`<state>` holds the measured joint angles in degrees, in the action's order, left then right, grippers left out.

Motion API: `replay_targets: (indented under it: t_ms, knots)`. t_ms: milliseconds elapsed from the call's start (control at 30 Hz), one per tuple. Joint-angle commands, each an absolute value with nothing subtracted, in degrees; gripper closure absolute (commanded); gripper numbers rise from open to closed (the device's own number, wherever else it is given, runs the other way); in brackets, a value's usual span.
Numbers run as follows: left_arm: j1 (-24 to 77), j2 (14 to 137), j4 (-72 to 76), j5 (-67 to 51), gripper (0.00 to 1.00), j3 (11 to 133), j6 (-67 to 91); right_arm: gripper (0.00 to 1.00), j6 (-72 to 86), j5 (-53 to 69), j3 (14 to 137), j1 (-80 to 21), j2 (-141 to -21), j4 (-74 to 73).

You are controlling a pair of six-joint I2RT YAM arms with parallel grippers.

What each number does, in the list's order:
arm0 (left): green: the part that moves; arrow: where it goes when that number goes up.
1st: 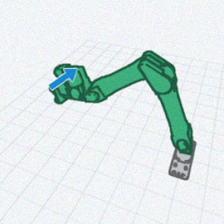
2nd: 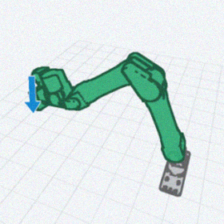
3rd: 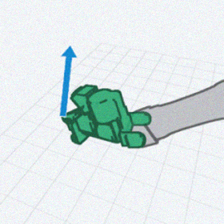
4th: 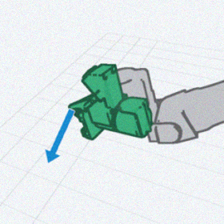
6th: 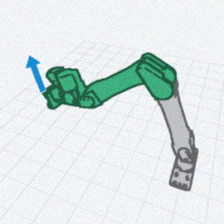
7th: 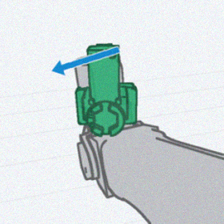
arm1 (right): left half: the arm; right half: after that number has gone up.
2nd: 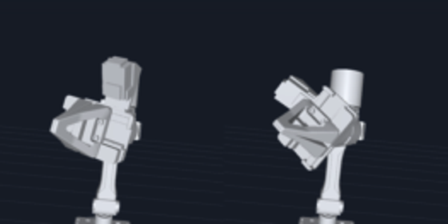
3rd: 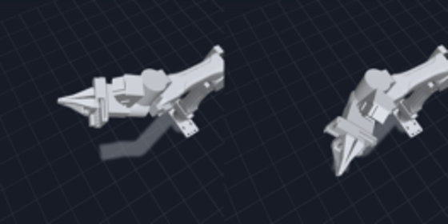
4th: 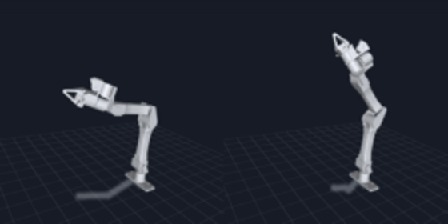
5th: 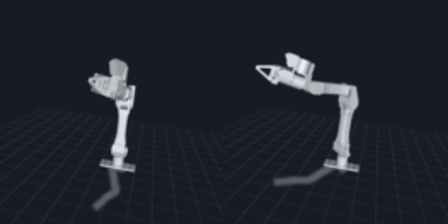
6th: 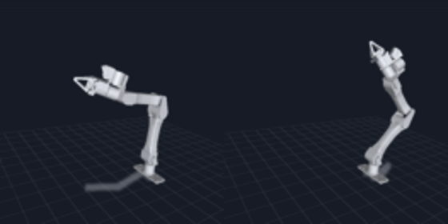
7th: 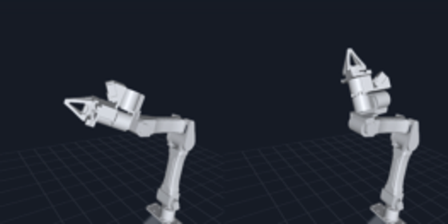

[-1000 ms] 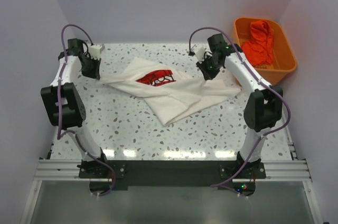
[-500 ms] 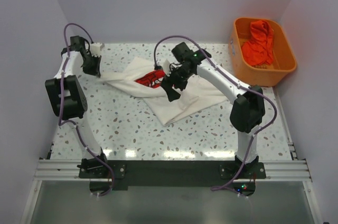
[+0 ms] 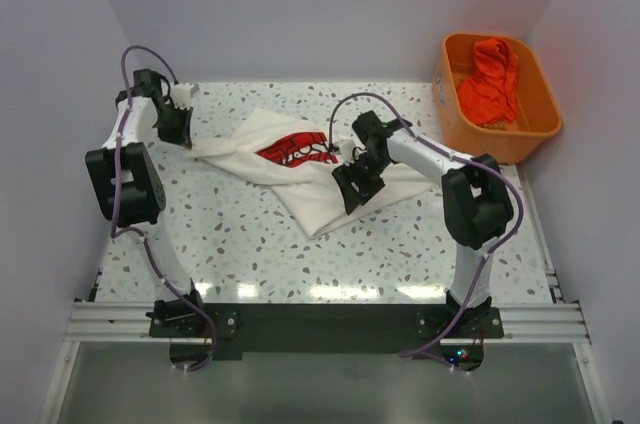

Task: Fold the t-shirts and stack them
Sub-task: Flatten the tshirt out

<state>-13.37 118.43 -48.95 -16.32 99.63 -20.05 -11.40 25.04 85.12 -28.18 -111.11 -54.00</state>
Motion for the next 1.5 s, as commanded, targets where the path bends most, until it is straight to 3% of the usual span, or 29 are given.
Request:
replay_targets:
  t_ms: [0, 633, 833, 933, 967, 1100, 1467]
  knots:
    - [-13.27, 117.25, -49.57, -17.67, 1.0, 99.58, -19.69, 0.35, -2.22, 26.19, 82.71, -28.13, -106.79, -46.33]
    - [-13.36, 116.54, -48.87, -18.02, 1.0, 97.73, -19.42, 0.51, 10.37, 24.79, 84.02, -27.95, -114.25, -39.72]
    - [-13.36, 116.46, -48.61, -18.02, 1.0, 97.12, -19.34, 0.5, 13.62, 22.32, 83.06, -27.69, -114.52, -38.59]
    - [-13.36, 116.46, -48.43, -18.46, 1.0, 96.59, -18.9, 0.6, 14.41, 22.76, 83.58, -27.69, -115.49, -37.79]
    - [-13.36, 116.54, -48.6, -18.63, 1.0, 96.59, -18.81, 0.72, 14.41, 23.02, 84.37, -27.51, -115.58, -37.79]
    - [-13.36, 116.46, -48.87, -18.98, 1.0, 97.03, -18.81, 1.0, 10.74, 23.47, 86.74, -26.02, -113.83, -41.12]
    - [-11.43, 119.88, -55.55, -24.17, 1.0, 107.75, -21.62, 1.0, -14.14, 16.44, 96.67, -11.88, -103.19, -57.99]
